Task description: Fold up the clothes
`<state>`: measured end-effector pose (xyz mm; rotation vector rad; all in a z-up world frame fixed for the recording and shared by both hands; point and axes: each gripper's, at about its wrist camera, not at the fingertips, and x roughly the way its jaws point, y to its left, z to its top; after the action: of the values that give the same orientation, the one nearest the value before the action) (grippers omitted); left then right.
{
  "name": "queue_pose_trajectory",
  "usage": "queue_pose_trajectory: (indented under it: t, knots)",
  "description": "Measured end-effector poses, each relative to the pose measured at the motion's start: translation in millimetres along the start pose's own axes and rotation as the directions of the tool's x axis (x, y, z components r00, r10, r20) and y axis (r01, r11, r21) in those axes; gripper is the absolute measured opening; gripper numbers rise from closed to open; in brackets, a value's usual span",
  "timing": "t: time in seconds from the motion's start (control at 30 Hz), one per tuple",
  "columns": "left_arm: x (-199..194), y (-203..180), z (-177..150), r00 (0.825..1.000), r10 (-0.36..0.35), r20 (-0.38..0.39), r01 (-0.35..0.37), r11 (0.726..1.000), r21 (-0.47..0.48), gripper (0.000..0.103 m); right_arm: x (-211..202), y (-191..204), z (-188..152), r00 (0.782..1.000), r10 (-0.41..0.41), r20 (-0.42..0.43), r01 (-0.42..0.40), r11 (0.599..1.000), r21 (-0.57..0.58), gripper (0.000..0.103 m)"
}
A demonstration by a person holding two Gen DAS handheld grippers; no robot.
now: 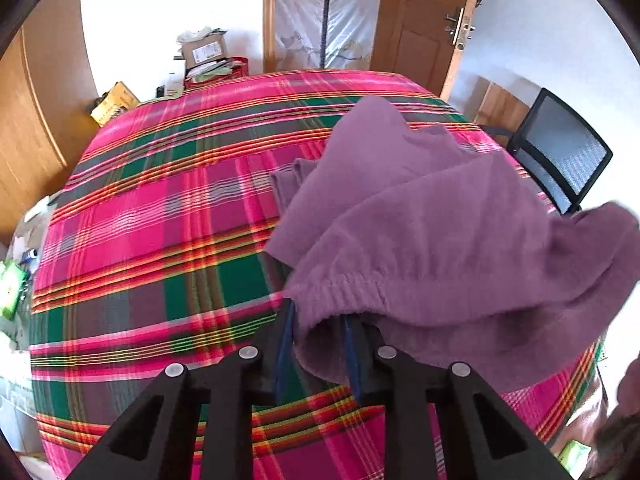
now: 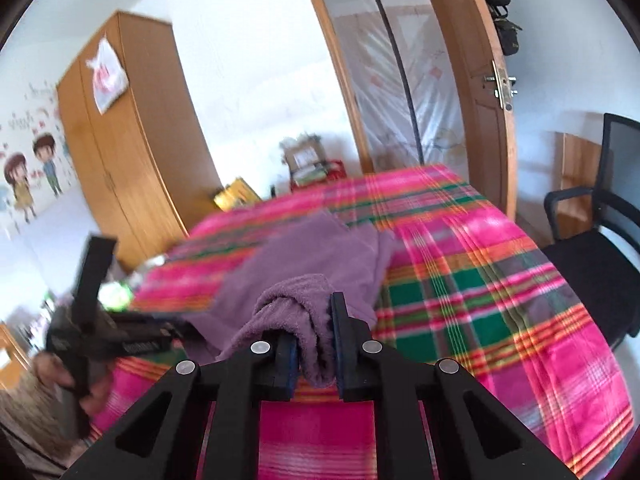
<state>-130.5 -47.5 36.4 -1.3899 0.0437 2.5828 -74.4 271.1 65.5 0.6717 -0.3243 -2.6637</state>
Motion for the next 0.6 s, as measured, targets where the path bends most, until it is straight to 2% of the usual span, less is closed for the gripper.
queue_pose_trajectory:
  t: [0.17, 0.33, 0.47, 0.6]
  knots:
    - [2, 11, 0, 0.996, -0.084, -0.009, 0.083, 0.994, -0.069, 0.027, -24, 2, 30, 0.996, 0.050, 0.080, -0.054, 0.998, 0.043, 0.013]
    - [-20, 5, -3, 0.997, -0.074, 0.037, 0.076, 0.996, -0.044, 0.027, -32, 32, 55, 0.980, 0.139, 0.144, -0.134, 0.990, -0.045, 0.013]
    - [-38, 14, -4, 0.992, -0.093, 0.087, 0.098, 0.993, -0.060, 0.027, -18, 54, 67, 0.966, 0.213, 0.147, -0.201, 0.975, -0.089, 0.013]
    - [-53, 24, -4, 0.985, -0.104, 0.134, 0.117, 0.989, -0.092, 0.027, 5, 72, 74, 0.953, 0.286, 0.104, -0.277, 0.956, -0.094, 0.013]
